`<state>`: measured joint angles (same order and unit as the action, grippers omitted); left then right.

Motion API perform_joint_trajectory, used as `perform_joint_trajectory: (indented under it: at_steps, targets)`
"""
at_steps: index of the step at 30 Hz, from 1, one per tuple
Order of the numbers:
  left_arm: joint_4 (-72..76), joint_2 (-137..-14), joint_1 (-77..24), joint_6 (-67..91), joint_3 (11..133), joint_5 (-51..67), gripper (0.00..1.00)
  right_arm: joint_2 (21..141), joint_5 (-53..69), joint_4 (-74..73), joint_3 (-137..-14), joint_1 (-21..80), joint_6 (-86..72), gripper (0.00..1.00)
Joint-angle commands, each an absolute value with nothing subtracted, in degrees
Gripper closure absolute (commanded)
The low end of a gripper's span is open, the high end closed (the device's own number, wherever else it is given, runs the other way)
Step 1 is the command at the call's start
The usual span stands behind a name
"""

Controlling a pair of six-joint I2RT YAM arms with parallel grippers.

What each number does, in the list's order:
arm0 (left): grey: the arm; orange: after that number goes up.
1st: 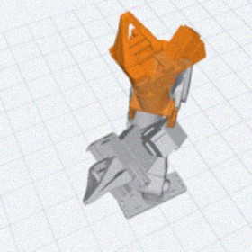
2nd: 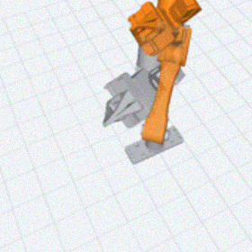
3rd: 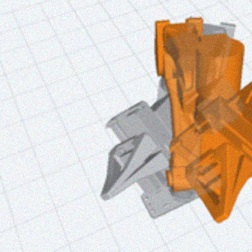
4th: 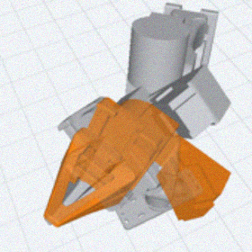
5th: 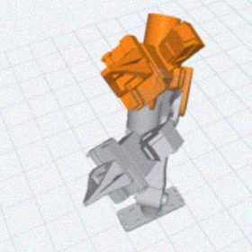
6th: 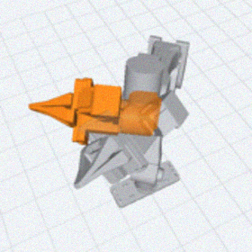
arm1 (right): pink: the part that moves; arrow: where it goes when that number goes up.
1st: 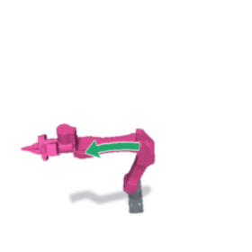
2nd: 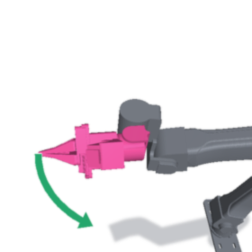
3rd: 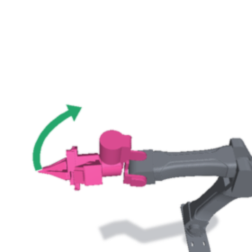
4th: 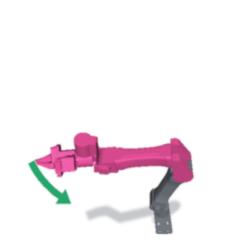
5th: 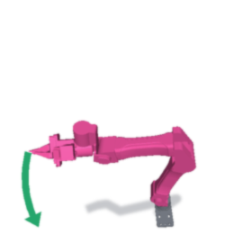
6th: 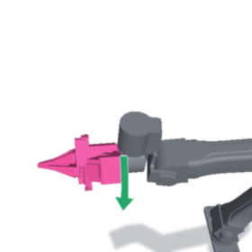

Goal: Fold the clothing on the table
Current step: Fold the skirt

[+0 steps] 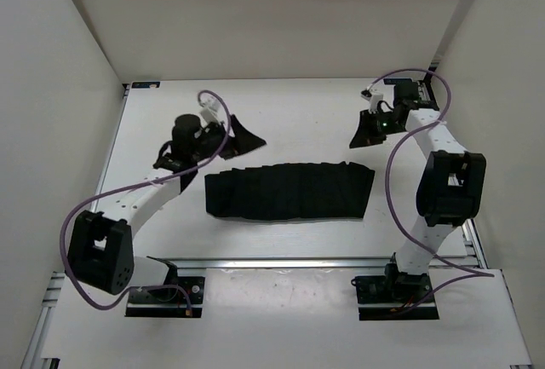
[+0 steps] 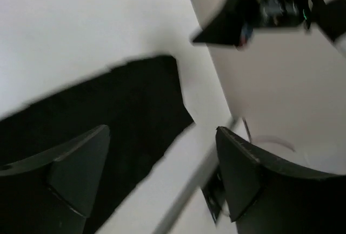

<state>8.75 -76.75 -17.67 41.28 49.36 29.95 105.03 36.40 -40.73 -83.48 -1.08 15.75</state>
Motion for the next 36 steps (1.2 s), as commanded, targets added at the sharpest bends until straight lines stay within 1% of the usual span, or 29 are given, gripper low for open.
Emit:
perform_joint_trajectory:
  at_steps: [1, 2, 3, 4, 5, 9, 12, 14, 16, 19, 20, 23, 25, 27, 31, 34, 36]
  targets:
    - [12.5, -79.8, -22.8, 47.9, 41.3, 47.9, 0.12, 103.1, 52.7, -45.9, -80.0, 3.1, 21.4, 1.0]
    - [13.7, -80.2, -23.5, 50.2, 38.3, 49.7, 0.19, 102.9, 54.0, -45.6, -78.1, 4.2, 22.8, 1.0]
    - [16.1, -80.3, -23.6, 51.3, 36.5, 51.4, 0.32, 102.7, 53.4, -45.1, -76.6, 4.8, 23.9, 1.0]
    - [15.3, -80.5, -23.6, 51.0, 34.6, 51.7, 0.39, 102.6, 52.7, -44.7, -75.4, 6.3, 24.1, 1.0]
    - [12.9, -80.6, -23.2, 48.8, 33.4, 51.2, 0.55, 102.3, 51.4, -43.5, -73.4, 7.3, 24.7, 1.0]
    - [8.7, -82.2, -20.8, 40.4, 31.6, 46.5, 0.81, 102.2, 49.1, -37.1, -68.5, 8.2, 21.6, 1.0]
    - [8.9, -85.9, -17.9, 39.2, 31.2, 42.5, 0.81, 104.3, 44.7, -33.6, -66.3, 9.4, 18.7, 0.99]
    - [14.2, -89.2, -15.7, 41.7, 29.9, 41.1, 0.81, 106.4, 40.0, -35.3, -67.3, 10.5, 17.9, 1.0]
    - [18.4, -92.3, -14.8, 44.7, 28.3, 41.4, 0.8, 111.2, 38.3, -38.6, -68.9, 11.2, 18.0, 1.0]
    - [20.6, -96.9, -14.4, 46.1, 28.5, 40.4, 0.82, 117.6, 39.8, -45.6, -74.0, 11.3, 17.5, 1.0]
    - [20.7, -98.8, -14.3, 46.8, 28.4, 40.8, 0.84, 118.8, 40.2, -48.3, -75.7, 10.4, 16.5, 1.0]
    - [20.7, -100.9, -15.3, 47.3, 29.1, 41.1, 0.87, 122.3, 42.3, -50.6, -79.0, 8.2, 14.9, 1.0]
    - [20.1, -99.3, -15.7, 46.3, 29.2, 39.8, 0.87, 121.4, 42.8, -50.0, -79.5, 6.9, 14.7, 1.0]
    - [19.2, -94.8, -15.3, 45.8, 29.6, 37.3, 0.87, 119.5, 43.2, -49.1, -79.5, 6.3, 15.3, 1.0]
    - [17.1, -84.9, -11.8, 45.8, 30.3, 33.8, 0.86, 112.1, 48.2, -46.9, -79.5, 4.4, 16.3, 1.0]
    - [12.8, -74.8, -10.0, 45.2, 32.5, 30.7, 0.84, 109.7, 50.7, -51.8, -84.8, 4.3, 20.1, 1.0]
    - [12.0, -71.5, -11.3, 44.5, 35.2, 28.1, 0.82, 111.3, 53.6, -56.1, -90.4, 5.4, 24.7, 1.0]
